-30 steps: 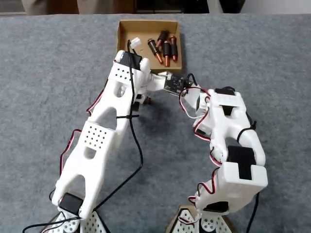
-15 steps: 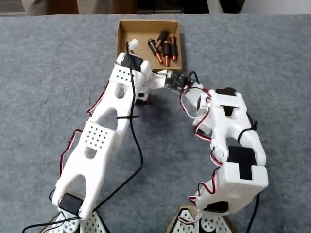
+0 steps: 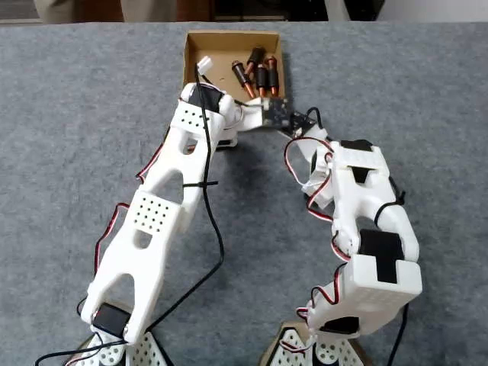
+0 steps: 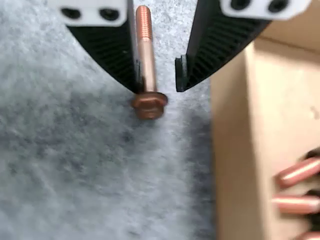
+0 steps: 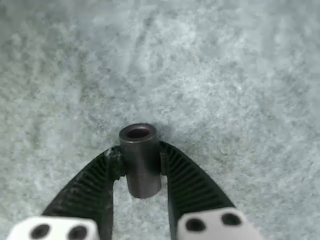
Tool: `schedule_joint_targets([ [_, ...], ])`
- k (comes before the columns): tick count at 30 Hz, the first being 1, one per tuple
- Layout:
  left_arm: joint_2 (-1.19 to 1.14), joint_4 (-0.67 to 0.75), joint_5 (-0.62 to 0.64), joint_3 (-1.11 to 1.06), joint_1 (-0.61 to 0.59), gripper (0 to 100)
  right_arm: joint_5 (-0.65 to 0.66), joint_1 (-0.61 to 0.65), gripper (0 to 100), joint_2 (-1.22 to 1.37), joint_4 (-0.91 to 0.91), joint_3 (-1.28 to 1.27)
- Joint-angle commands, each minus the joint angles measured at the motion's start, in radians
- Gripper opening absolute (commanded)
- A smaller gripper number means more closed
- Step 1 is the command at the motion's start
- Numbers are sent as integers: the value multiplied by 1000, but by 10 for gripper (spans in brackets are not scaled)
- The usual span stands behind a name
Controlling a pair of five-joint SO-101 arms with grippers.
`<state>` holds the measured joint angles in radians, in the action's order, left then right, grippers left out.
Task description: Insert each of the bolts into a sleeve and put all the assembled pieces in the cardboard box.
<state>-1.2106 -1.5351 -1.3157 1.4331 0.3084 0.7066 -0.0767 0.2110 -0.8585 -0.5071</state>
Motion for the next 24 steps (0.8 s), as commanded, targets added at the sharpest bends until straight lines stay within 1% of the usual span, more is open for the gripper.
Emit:
schedule_joint_targets([
  [1,15,9,35,92,-6,144,-83,-39,48,-7,94,8],
  [4,13,3,11,91,-8,147,-118,-64,48,-5,114,12],
  [9,13,-61,-46,91,-3,147,-258,-153,48,-10,164,27],
  [13,10,-58,-71,72,-3,147,-354,-214,48,-7,163,54],
  [16,10,-44,-98,28,-2,146,-368,-223,48,-10,164,54],
  [21,12,63,-101,-75,-6,147,-364,-220,48,-10,164,53],
  [24,12,81,-103,-107,-6,147,-364,-220,48,-10,164,53],
])
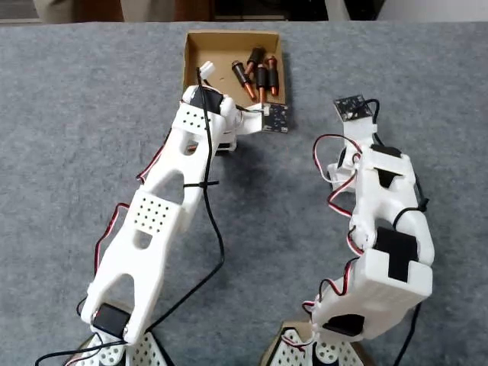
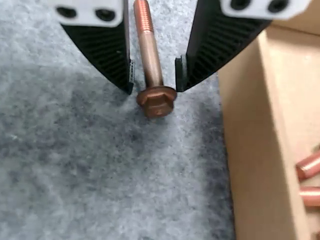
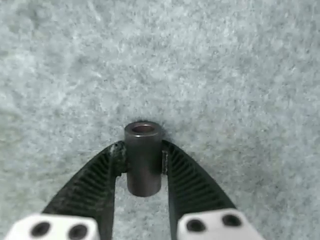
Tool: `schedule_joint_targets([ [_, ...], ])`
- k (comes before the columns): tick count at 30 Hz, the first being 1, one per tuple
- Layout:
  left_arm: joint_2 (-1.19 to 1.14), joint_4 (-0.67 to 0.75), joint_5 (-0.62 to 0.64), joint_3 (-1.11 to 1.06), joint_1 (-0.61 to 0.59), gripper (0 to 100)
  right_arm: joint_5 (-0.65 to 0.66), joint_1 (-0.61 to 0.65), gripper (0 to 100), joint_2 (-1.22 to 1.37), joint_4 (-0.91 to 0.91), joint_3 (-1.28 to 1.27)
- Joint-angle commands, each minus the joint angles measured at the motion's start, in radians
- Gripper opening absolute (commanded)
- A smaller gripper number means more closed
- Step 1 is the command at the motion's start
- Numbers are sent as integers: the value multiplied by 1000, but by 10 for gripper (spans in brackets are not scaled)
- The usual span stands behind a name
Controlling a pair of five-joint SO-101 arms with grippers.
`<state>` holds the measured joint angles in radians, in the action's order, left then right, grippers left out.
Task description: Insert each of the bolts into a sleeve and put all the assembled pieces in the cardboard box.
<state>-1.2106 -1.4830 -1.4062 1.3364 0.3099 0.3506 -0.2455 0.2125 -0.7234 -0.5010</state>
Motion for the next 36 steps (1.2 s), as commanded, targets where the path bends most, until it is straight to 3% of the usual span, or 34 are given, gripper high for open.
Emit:
schedule_joint_targets([
  [1,12,31,-14,-17,-8,147,-8,-51,48,-12,29,47],
  [10,12,21,-81,-81,-8,142,-8,-50,48,-12,29,47],
  [14,12,21,-75,-80,-2,10,-8,-48,48,-12,29,47],
  [22,24,-74,-60,-26,12,19,-8,-48,48,-12,34,47],
  [29,19,-255,107,275,15,19,-8,-48,48,-12,34,48],
  [36,117,-276,546,333,11,18,-6,-28,48,-13,35,54],
])
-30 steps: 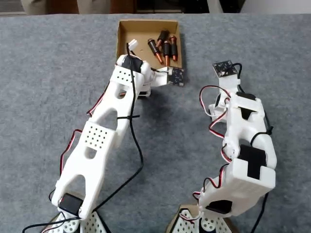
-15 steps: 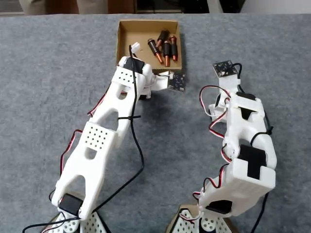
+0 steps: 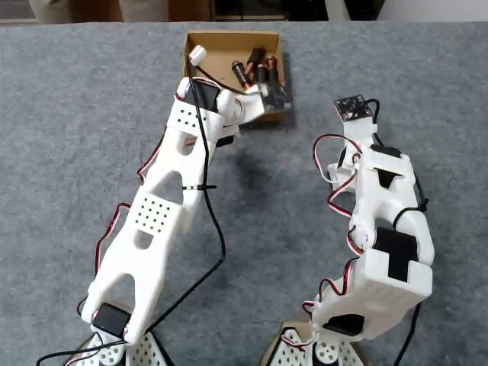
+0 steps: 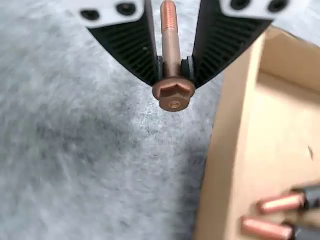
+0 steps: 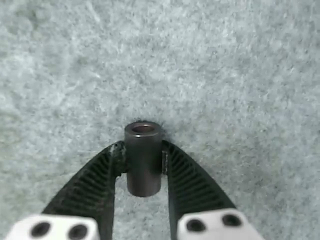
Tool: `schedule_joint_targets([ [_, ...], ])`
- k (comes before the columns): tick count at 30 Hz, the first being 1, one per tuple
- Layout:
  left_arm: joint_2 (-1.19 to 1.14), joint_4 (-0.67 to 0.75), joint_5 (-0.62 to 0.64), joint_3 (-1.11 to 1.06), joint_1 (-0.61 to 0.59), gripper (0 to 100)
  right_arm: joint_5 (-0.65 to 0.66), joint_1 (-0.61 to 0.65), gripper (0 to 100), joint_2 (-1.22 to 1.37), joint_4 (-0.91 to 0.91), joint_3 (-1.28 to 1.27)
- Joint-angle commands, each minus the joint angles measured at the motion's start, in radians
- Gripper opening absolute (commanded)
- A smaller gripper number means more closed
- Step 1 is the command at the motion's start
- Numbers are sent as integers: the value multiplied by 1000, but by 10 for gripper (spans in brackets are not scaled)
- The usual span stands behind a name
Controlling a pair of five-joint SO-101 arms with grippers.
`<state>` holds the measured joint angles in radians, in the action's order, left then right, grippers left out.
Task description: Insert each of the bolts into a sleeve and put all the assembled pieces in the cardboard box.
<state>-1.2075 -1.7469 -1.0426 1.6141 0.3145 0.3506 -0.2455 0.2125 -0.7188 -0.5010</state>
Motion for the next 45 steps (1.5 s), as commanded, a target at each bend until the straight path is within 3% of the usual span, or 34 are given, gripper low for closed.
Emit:
schedule_joint_targets([
  [1,150,-12,242,55,5,18,-6,-13,48,-21,31,54],
  [6,325,-14,439,54,-3,18,-6,101,49,-134,-29,45],
  [12,506,-17,660,52,-63,18,-8,182,49,-397,-319,45],
  [17,616,-17,720,52,-114,18,-12,232,49,-642,-563,45],
  [24,800,-17,764,-124,-140,18,-15,317,44,-957,-681,33],
  [28,993,-17,760,-388,-129,18,-15,346,44,-1130,-603,-71],
  [32,1165,-12,756,-654,-112,19,-25,346,44,-1280,-408,-275],
  [39,1349,-11,755,-939,-107,19,-216,397,44,-1468,-18,-611],
  [45,1463,-11,761,-1043,-112,19,-394,575,44,-1633,175,-812],
])
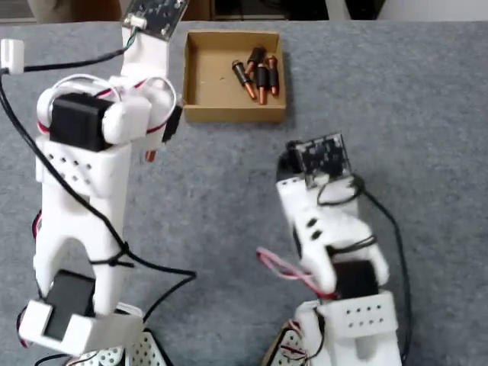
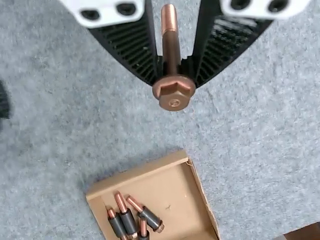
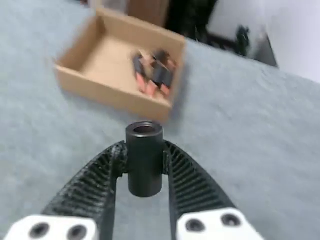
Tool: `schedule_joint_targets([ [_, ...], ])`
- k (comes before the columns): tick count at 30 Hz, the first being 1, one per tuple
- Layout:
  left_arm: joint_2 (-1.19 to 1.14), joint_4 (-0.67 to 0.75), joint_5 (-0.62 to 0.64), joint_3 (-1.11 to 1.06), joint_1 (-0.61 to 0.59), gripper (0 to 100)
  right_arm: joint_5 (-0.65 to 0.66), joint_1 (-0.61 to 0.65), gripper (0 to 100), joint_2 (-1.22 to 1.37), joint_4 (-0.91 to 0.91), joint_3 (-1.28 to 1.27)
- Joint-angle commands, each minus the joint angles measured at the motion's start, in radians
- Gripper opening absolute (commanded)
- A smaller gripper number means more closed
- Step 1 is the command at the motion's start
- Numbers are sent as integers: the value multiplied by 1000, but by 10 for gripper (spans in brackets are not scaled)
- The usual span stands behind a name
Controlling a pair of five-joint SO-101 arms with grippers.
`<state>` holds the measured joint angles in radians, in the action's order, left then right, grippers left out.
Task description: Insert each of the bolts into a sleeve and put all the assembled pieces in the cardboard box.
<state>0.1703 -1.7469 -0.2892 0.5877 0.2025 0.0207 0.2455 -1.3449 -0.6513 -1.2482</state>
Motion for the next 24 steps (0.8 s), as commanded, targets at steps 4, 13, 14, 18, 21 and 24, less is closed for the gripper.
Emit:
schedule_joint_targets([
  [4,186,-11,2,-104,8,19,-94,208,44,-199,253,-226],
  [13,441,-8,9,-377,12,19,-97,371,44,-575,292,-440],
  [14,463,9,9,-400,25,19,-97,387,44,-591,278,-438],
  [18,541,138,11,-465,95,19,-135,444,44,-579,258,-440],
  [21,562,229,38,-503,126,19,-219,466,44,-579,252,-440],
  [24,575,313,146,-542,133,19,-270,463,44,-573,250,-440],
])
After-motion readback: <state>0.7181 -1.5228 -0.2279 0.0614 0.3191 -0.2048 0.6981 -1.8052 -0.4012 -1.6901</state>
